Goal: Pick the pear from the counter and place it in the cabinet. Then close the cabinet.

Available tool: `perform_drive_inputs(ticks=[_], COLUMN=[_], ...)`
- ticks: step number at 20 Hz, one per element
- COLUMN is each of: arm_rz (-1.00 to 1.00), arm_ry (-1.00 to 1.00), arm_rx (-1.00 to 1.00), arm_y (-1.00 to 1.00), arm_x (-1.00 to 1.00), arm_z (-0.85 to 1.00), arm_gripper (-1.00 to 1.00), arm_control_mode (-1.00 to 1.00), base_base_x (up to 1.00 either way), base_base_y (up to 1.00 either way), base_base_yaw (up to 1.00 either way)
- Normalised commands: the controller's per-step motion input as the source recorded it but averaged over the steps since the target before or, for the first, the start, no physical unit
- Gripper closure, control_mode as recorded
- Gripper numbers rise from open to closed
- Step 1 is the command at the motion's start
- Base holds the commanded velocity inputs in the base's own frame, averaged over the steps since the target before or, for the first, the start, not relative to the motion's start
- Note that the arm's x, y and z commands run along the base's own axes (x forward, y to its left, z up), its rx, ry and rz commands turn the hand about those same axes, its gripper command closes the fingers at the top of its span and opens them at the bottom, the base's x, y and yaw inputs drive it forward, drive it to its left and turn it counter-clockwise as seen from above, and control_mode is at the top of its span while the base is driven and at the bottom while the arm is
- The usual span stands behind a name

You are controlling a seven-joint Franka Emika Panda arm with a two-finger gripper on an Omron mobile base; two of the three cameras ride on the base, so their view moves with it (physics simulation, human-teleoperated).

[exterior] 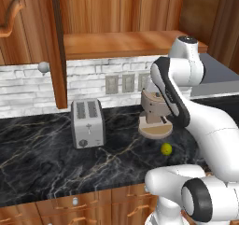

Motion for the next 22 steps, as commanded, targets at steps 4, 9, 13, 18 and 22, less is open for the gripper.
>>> perform_drive_inputs(ticks=[4,9,13,18,22], arm_rz=[0.0,0.0,0.0,-0.01,-0.08], arm_ry=[0.0,-0.03,0.0,0.07,0.21], arm_rx=[-0.02,0.0,0.01,0.02,0.08], arm_y=[0.0,-0.08,-0.29,-0.26,-0.21], arm_x=[-0.01,-0.08,-0.61,-0.52,0.0], arm_z=[-0.31,-0.76,-0.76,-0.74,-0.7], arm_gripper=[-1.0,-1.0,-1.0,-1.0,-1.0], arm_control_mode=[-1.0,-1.0,-1.0,-1.0,-1.0], base_base_x=[0.0,0.0,0.0,0.0,0.0], base_base_y=[0.0,0.0,0.0,0.0,0.0], base_base_yaw=[0.0,0.0,0.0,0.0,0.0])
